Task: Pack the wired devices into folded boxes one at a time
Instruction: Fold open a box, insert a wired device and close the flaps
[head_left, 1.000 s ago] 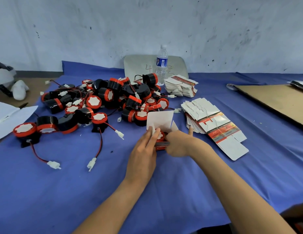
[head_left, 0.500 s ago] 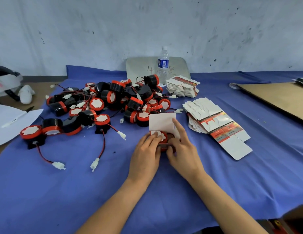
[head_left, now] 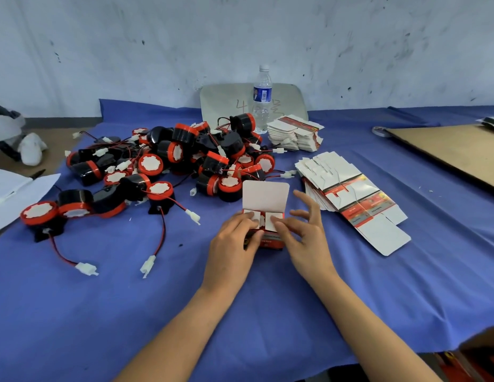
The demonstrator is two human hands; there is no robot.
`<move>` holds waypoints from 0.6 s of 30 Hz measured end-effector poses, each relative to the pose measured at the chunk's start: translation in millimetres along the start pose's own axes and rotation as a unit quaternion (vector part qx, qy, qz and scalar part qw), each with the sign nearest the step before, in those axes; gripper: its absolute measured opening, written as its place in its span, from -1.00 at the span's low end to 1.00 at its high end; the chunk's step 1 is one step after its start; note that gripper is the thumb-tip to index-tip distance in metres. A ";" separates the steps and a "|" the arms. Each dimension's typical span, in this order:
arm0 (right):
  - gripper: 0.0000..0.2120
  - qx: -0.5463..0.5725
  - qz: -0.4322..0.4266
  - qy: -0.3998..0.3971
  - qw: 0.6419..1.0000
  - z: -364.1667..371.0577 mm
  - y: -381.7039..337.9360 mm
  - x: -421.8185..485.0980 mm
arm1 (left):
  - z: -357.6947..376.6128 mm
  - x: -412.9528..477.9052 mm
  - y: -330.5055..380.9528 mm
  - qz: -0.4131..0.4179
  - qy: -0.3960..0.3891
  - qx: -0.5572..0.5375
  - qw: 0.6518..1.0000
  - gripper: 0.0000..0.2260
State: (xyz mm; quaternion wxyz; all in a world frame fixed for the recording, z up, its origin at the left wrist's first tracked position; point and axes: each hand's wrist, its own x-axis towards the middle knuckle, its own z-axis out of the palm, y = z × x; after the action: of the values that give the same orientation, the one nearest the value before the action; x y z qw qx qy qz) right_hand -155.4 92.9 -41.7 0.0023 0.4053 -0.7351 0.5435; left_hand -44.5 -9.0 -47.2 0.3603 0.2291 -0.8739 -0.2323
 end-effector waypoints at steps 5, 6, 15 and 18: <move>-0.87 0.067 0.011 -0.013 0.998 -0.8 -0.9 1.4 | -1.1 -1.0 1.1 0.013 0.001 -0.002 1.000 -0.82; -0.82 0.064 0.001 -0.010 0.998 -1.3 -1.7 1.2 | -1.4 -1.7 2.2 0.025 0.003 -0.003 1.000 -0.80; -0.76 0.170 0.014 -0.010 0.985 -9.9 -13.4 3.8 | -3.2 -2.8 3.0 0.109 -0.032 -0.031 0.993 -0.74; -0.76 0.195 0.071 -0.030 0.978 -12.6 -23.8 15.7 | -2.9 -3.0 2.8 0.089 -0.031 -0.071 0.993 -0.85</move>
State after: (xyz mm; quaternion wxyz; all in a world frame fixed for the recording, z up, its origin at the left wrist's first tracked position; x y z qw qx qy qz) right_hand -157.2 91.7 -10.7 -0.1376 0.3610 -0.6416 0.6626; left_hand -41.1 -5.8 -45.3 0.3676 0.1166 -0.8829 -0.2679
